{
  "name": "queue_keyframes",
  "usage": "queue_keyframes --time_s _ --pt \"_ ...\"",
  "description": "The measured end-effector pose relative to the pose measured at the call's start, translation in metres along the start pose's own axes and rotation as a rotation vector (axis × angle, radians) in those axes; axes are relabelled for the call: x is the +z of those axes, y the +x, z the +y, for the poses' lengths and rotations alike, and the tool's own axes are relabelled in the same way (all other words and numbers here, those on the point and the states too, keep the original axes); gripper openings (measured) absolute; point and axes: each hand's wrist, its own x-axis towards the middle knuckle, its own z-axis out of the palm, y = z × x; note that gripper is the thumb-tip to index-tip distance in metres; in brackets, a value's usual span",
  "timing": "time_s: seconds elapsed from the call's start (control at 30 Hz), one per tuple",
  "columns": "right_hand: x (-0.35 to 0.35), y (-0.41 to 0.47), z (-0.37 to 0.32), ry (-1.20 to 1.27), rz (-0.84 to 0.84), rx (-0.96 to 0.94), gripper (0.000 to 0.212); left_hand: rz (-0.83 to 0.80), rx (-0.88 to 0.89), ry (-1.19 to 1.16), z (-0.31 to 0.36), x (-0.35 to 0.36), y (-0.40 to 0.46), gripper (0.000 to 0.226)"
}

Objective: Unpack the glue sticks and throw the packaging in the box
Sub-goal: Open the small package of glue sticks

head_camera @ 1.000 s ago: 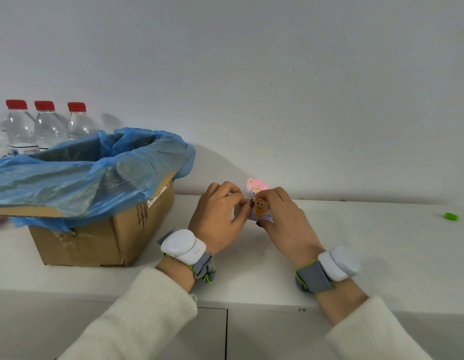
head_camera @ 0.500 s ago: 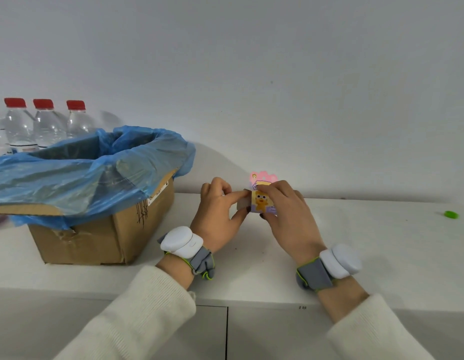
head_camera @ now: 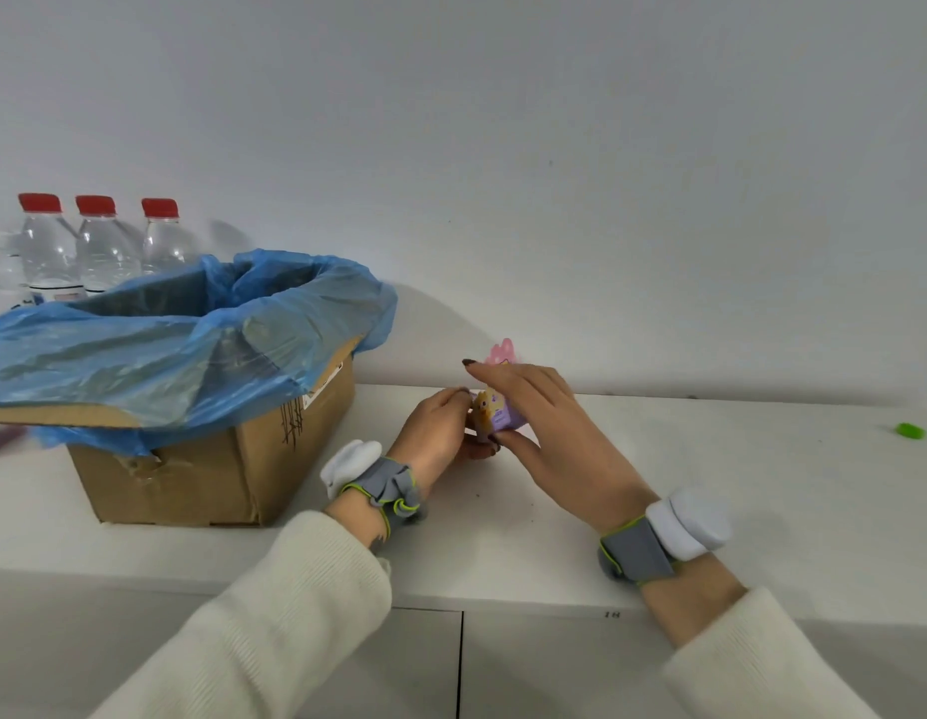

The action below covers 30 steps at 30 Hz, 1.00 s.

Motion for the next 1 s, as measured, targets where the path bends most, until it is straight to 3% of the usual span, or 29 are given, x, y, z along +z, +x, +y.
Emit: queue_keyframes --time_s 0.2,0.53,0.7,0.87,1.0 --pt "-0.0034 0.0001 -0.0056 0.094 0.076 -0.062 0.059 -0.094 -0.151 -0.232 0.0043 0.0029 -0.0076 0.028" --pt "-0.0007 -0.0007 -0.0056 0.114 0.177 -0.045 0.047 -0.137 -0.215 -0.294 0.0058 0.0021 -0.0096 0.026" --pt "0.0023 -0.0018 -0.0029 0.112 0.116 -0.01 0.042 -0.145 -0.251 -0.3 0.0054 0.0017 -0.0103 0.021" --pt "0.0039 -0.0008 -0.002 0.143 0.176 0.007 0.039 -0.141 -0.251 -0.264 0.0047 0.0018 -0.0092 0.024" --pt "0.0018 -0.0023 -0.0002 0.17 0.135 0.148 0.046 -0.152 -0.26 -0.281 0.0038 0.0023 -0.0078 0.028"
